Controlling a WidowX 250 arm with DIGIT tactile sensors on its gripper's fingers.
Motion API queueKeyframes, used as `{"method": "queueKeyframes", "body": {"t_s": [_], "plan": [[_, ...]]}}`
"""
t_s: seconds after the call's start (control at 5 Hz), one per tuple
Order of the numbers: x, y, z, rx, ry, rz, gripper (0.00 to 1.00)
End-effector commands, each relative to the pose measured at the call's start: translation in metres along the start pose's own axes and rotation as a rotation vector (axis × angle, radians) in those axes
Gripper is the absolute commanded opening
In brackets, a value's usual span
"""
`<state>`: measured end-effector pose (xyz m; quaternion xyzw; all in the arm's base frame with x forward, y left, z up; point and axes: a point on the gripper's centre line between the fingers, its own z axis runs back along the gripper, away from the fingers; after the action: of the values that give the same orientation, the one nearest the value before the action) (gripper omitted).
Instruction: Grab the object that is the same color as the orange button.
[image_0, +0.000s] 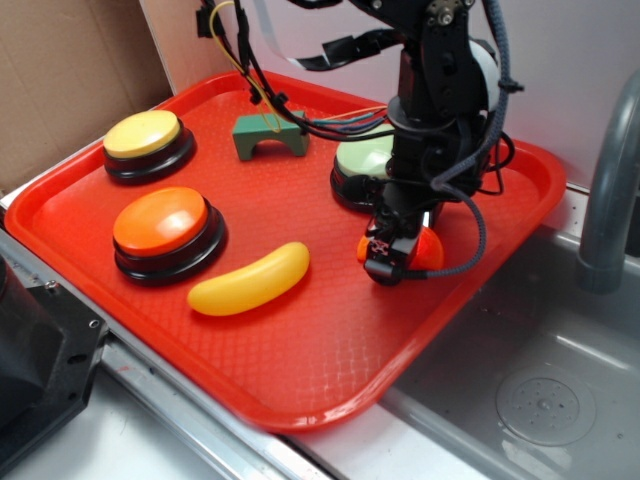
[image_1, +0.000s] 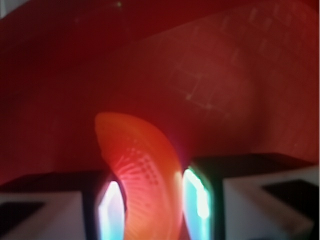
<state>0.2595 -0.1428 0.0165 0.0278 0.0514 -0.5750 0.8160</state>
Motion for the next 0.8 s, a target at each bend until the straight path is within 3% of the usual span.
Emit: {"method": "queueKeyframes", "body": {"t_s": [0.0,0.2,0.4,0.6], "plan": [[-0.014,-0.021,0.043,0.051,0.024,0.268,0.00],[-0.035,-0.021,0.089,0.137,-0.047,0.530,0.00],[-0.063,-0.022,0.136,0.183,-0.079,0.788,0.00],[-0.097,-0.027,0.181,0.179,-0.094,1.041,0.00]]}}
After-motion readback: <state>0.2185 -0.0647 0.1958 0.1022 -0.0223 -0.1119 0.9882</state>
